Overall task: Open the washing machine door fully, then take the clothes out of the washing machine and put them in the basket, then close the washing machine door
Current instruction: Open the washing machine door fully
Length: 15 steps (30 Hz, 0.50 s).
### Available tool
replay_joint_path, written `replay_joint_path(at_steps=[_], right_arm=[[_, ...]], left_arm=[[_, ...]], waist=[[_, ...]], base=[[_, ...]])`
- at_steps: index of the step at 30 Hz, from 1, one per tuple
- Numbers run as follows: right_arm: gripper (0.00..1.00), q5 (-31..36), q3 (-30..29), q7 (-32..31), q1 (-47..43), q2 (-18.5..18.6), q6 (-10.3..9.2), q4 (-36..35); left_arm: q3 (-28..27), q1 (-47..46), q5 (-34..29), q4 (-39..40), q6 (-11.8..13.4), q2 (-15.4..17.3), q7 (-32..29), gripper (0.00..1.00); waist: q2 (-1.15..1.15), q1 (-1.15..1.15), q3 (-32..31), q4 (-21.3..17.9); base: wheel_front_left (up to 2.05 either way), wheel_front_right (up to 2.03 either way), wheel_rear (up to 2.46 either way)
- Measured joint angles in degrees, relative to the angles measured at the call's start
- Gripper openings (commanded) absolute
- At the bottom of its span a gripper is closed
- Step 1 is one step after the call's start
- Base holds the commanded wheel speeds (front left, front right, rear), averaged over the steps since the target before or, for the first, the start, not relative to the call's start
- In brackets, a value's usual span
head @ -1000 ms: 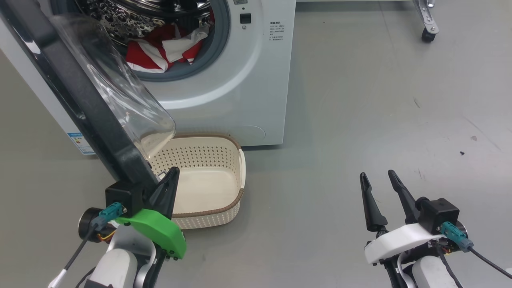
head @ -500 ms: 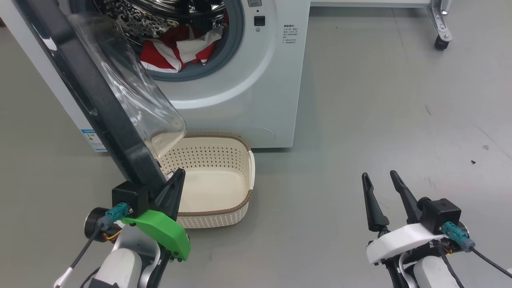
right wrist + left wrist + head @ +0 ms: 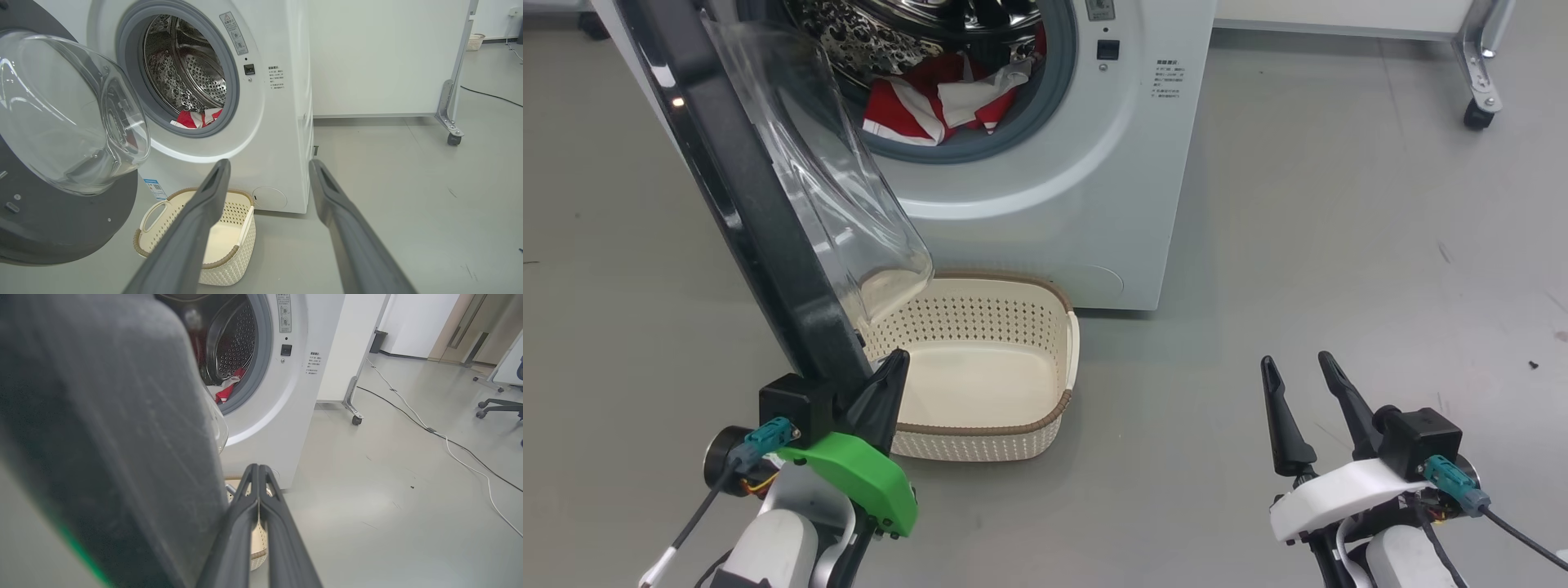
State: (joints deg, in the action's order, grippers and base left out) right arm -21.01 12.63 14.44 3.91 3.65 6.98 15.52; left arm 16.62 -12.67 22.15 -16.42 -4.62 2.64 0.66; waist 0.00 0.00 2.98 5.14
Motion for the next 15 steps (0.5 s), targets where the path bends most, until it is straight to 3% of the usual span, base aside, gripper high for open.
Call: replay_joint_path(at_steps=[15], right_arm=[[1.00,0.1,0.6,0.0,-1.0,0.0,0.00,0.9]], left_arm=[[-0.3,0.0,0.5,-1.8,0.1,-0.1,1.0,0.00]], waist=[[0.00,0.00,-1.2,5.0]], base=[[0.00,0.00,0.00]])
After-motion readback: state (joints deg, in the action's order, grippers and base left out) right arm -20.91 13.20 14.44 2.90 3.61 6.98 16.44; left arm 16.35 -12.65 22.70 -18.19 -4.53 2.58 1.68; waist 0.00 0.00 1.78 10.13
